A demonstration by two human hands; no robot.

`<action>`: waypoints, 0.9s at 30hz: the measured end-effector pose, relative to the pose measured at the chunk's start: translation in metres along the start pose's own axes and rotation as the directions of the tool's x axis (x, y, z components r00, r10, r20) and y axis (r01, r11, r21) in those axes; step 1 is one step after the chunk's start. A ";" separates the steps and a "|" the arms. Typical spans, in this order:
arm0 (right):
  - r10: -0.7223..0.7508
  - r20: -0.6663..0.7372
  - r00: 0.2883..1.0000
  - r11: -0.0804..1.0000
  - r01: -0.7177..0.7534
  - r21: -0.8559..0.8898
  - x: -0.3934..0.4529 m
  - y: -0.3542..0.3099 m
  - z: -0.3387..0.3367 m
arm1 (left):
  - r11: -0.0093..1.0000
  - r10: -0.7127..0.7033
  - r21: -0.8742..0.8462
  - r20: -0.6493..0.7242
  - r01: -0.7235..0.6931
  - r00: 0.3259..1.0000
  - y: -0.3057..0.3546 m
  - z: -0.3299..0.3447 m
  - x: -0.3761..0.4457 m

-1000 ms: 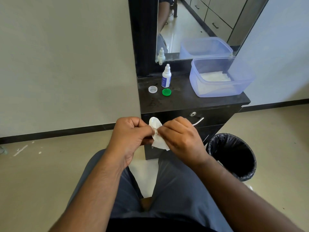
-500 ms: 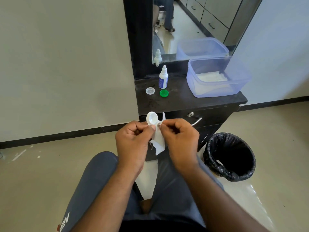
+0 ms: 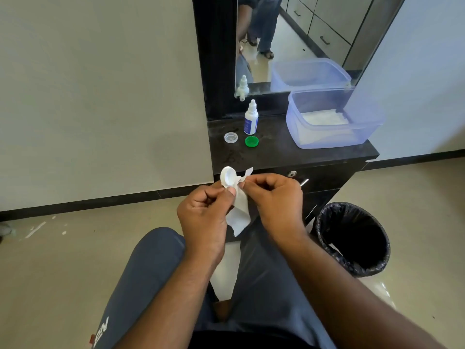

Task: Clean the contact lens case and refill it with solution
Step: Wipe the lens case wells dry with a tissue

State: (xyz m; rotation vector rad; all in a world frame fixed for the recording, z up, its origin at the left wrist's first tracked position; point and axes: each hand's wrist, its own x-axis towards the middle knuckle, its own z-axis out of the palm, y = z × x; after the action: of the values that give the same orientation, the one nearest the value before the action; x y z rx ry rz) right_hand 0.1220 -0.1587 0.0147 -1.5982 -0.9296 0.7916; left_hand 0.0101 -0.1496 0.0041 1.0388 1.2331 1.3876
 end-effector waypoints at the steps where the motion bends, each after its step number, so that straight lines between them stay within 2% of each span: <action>1: 0.060 -0.002 0.998 0.995 -0.060 0.079 0.000 0.001 0.003 | 1.000 -0.006 0.008 -0.002 0.006 1.000 -0.001 -0.001 0.000; 3: 0.049 -0.001 0.999 0.996 -0.049 0.080 0.000 0.000 0.005 | 0.999 -0.028 0.032 0.027 0.027 0.999 0.001 -0.005 0.005; 4: -0.082 0.005 0.997 0.996 0.083 -0.040 0.002 0.000 0.003 | 0.998 -0.047 0.044 0.052 0.045 0.998 0.003 -0.008 0.010; 5: -0.292 0.058 0.955 0.935 0.298 -0.193 0.005 0.000 -0.001 | 0.996 -0.074 0.056 0.085 0.070 0.994 0.005 -0.011 0.016; 6: -0.501 0.180 0.847 0.786 0.532 -0.316 0.011 0.001 -0.006 | 0.992 -0.110 0.078 0.125 0.101 0.986 0.009 -0.013 0.022; 7: -0.631 0.333 0.700 0.601 0.713 -0.361 0.018 0.004 -0.012 | 0.984 -0.155 0.109 0.167 0.138 0.974 0.013 -0.015 0.025; 8: -0.674 0.461 0.577 0.460 0.817 -0.348 0.025 0.004 -0.018 | 0.974 -0.205 0.142 0.205 0.178 0.957 0.017 -0.016 0.029; 9: -0.671 0.551 0.496 0.378 0.868 -0.322 0.031 0.003 -0.022 | 0.960 -0.257 0.172 0.241 0.219 0.936 0.020 -0.017 0.031; 11: -0.651 0.637 0.414 0.311 0.910 -0.274 0.037 -0.003 -0.026 | 0.933 -0.349 0.200 0.302 0.299 0.887 0.028 -0.018 0.035; 12: -0.642 0.652 0.404 0.311 0.914 -0.260 0.038 -0.006 -0.027 | 0.921 -0.384 0.199 0.325 0.334 0.864 0.030 -0.018 0.037; 14: -0.636 0.643 0.426 0.367 0.900 -0.234 0.038 -0.011 -0.028 | 0.899 -0.438 0.183 0.358 0.399 0.824 0.036 -0.018 0.043; 16: -0.606 0.592 0.531 0.513 0.830 -0.220 0.034 -0.014 -0.029 | 0.879 -0.476 0.181 0.396 0.442 0.785 0.043 -0.017 0.048; 19: -0.497 0.494 0.713 0.759 0.633 -0.151 0.026 -0.016 -0.032 | 0.877 -0.480 0.209 0.437 0.433 0.761 0.052 -0.018 0.056; 22: -0.448 0.342 0.826 0.878 0.479 -0.009 0.017 -0.015 -0.037 | 0.885 -0.466 0.245 0.476 0.397 0.746 0.061 -0.022 0.063; 24: -0.434 0.297 0.851 0.889 0.458 -0.011 0.014 -0.013 -0.038 | 0.890 -0.455 0.266 0.500 0.369 0.737 0.066 -0.024 0.066; 27: -0.489 0.323 0.810 0.843 0.535 -0.065 0.008 -0.010 -0.035 | 0.890 -0.450 0.326 0.515 0.319 0.729 0.068 -0.023 0.064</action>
State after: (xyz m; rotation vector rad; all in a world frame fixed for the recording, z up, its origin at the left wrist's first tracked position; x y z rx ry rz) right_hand 0.1546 -0.1662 0.0316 -1.2705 -1.5955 0.5846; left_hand -0.0309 -0.0908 0.0688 1.1567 1.0598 0.5423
